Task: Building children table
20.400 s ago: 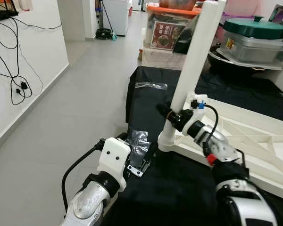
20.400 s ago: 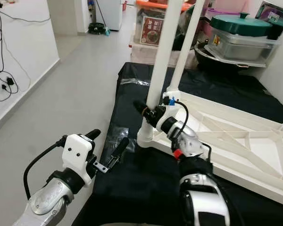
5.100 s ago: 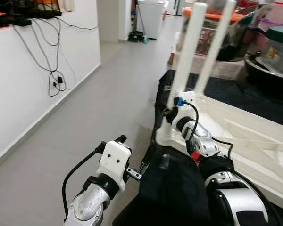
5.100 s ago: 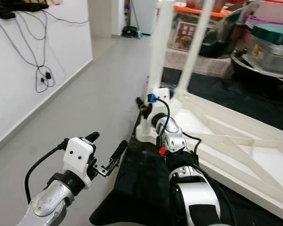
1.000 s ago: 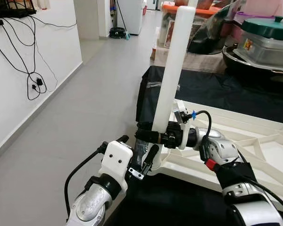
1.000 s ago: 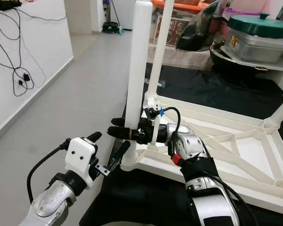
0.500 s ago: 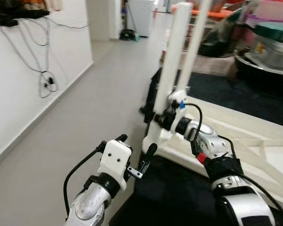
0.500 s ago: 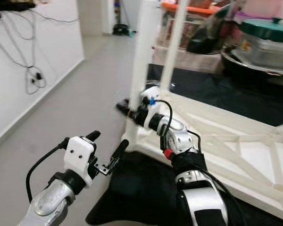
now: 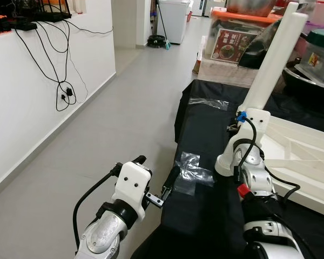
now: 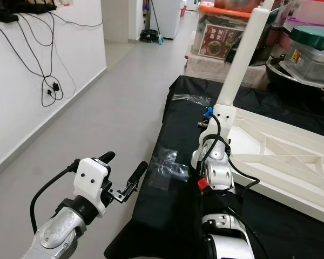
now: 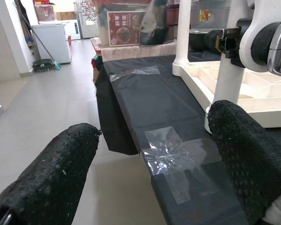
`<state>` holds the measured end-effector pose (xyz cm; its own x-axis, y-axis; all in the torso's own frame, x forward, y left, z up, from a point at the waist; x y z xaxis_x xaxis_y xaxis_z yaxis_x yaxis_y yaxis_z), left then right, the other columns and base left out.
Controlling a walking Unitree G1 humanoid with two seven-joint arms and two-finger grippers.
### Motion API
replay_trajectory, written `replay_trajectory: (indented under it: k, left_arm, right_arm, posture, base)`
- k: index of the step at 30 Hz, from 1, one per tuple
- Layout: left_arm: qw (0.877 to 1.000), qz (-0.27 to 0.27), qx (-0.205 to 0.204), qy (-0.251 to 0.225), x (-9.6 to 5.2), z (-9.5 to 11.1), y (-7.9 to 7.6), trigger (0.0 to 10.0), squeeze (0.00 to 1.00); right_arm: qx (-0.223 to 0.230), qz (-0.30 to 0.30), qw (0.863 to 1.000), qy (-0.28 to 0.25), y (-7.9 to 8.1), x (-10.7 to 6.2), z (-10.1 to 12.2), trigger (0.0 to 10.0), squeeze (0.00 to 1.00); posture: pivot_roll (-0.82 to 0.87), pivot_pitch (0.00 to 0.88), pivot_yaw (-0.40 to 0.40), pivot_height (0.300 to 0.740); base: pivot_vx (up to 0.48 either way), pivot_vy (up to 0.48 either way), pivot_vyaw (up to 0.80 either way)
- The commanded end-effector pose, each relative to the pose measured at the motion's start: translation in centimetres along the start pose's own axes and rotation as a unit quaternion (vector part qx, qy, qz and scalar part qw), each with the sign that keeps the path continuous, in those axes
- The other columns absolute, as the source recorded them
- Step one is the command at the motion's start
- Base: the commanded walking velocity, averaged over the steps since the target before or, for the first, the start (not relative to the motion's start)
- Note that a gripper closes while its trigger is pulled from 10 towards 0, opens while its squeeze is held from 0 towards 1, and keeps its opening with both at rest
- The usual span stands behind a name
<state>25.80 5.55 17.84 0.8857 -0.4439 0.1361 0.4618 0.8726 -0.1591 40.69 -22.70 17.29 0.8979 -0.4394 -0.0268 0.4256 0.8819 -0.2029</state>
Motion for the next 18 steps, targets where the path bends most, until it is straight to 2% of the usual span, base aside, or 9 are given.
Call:
replay_trajectory:
  k: [1,2,3,5,6,10,12,13,18]
  left_arm:
    - [1.0,-0.002,-0.002,0.007,0.0,-0.5,-0.1,10.0,0.0]
    - [1.0,-0.002,-0.003,0.007,0.0,-0.5,-0.1,10.0,0.0]
    - [1.0,-0.003,-0.003,0.007,0.0,-0.5,-0.2,10.0,0.0]
    - [1.0,-0.004,-0.004,0.007,0.0,-0.6,-0.2,10.0,0.0]
    - [1.0,-0.004,-0.004,0.007,0.0,-0.6,-0.2,10.0,0.0]
    - [1.0,-0.004,-0.004,0.007,0.0,-0.6,-0.2,10.0,0.0]
    - [1.0,-0.004,-0.004,0.007,0.0,-0.6,-0.2,10.0,0.0]
    - [1.0,-0.004,-0.004,0.007,0.0,-0.6,-0.2,10.0,0.0]
    - [1.0,-0.005,-0.004,0.007,0.1,-0.5,-0.3,10.0,0.0]
  right_arm:
    - [-0.026,-0.026,0.998,0.049,-1.0,-0.2,-2.8,0.0,0.0]
    - [-0.023,-0.032,0.998,0.049,-0.9,-0.3,-2.7,0.0,0.0]
    - [-0.022,-0.026,0.999,0.019,-0.5,-0.4,-1.5,10.0,0.0]
    - [-0.016,-0.017,1.0,-0.006,0.0,-0.6,-0.6,10.0,0.0]
    - [-0.018,-0.004,0.999,-0.038,0.5,-1.0,0.5,10.0,1.0]
    - [-0.035,0.014,0.996,-0.084,1.6,-2.0,2.3,10.0,1.0]
    - [-0.037,0.019,0.995,-0.087,1.9,-2.2,2.5,10.0,1.0]
    - [-0.04,0.024,0.995,-0.085,2.2,-2.3,2.5,10.0,0.0]
    - [-0.039,0.039,0.996,-0.068,3.0,-2.7,1.6,10.0,0.0]
  posture:
    - [0.11,0.0,-0.092,0.74]
    - [0.11,0.0,-0.089,0.74]
    - [0.11,0.0,-0.088,0.74]
    - [0.11,0.0,-0.088,0.74]
    - [0.11,0.0,-0.084,0.74]
    - [0.11,0.0,-0.086,0.74]
    - [0.11,0.0,-0.086,0.74]
    - [0.11,0.0,-0.085,0.74]
    - [0.11,0.0,-0.086,0.74]
  base:
    - [0.0,0.0,0.0]
    - [0.0,0.0,0.0]
    - [0.0,0.0,0.0]
    - [0.0,0.0,0.0]
    - [0.0,0.0,0.0]
    - [0.0,0.0,0.0]
    - [0.0,0.0,0.0]
    - [0.0,0.0,0.0]
    - [0.0,0.0,0.0]
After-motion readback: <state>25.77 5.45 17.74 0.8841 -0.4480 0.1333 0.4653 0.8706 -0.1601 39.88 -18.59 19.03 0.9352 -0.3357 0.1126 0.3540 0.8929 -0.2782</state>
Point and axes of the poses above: a point about 5 cm out from each wrist's last joint towards the gripper, its own x axis pointing out of the wrist towards the gripper, its own z axis along the axis of the wrist's last joint, y = z × x, the point moved 5 cm from there along x, pointing out of the wrist towards the gripper, and after that the axes turned 14 degrees about -x, right-handed, at the moved point
